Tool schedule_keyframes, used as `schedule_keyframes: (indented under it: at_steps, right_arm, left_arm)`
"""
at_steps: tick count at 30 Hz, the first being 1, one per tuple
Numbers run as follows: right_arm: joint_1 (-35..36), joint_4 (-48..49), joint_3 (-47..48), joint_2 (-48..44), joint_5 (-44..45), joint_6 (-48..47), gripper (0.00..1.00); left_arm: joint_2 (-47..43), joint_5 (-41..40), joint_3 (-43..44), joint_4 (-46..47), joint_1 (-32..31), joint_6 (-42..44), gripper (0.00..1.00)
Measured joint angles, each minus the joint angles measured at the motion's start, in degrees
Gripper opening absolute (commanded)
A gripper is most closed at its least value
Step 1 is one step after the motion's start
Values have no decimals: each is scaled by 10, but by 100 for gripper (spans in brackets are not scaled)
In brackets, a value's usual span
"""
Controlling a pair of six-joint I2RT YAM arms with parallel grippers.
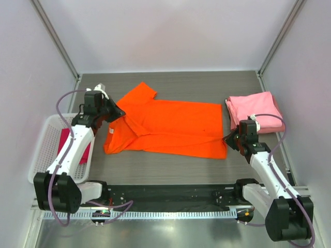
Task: Fold and stack the t-shirts
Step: Fold the tshirt
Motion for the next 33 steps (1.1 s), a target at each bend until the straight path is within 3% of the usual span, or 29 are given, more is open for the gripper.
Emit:
schedule_keyframes:
  at_steps: [17, 20, 21, 23, 24, 25, 27, 33]
  right_arm:
    - [0, 78, 35, 168, 30, 0, 1]
    - [0, 86, 56, 188, 36, -4, 21]
    - [0, 87, 64, 196, 39, -7, 49]
    - [0, 90, 79, 212, 43, -9, 56]
    - [0, 92, 82, 216, 45, -11, 57]
    - [0, 93, 82, 215, 45, -13, 57]
    - [1, 91, 77, 199, 49, -14, 58]
    - [2, 56, 28, 53, 61, -20, 50]
  left_arm:
    - [222, -116, 147, 11, -64, 37, 0]
    - [262, -122, 175, 17, -64, 37, 2]
    - [274, -125, 185, 17, -64, 37, 19]
    - [299, -127, 211, 16, -64, 42, 38]
    - [310, -127, 226, 16, -64, 45, 52]
    - [321, -130, 240, 16, -65, 49, 59]
    - [321, -141, 242, 16, -69, 54, 83]
    - [229, -185, 174, 4, -83, 55, 93]
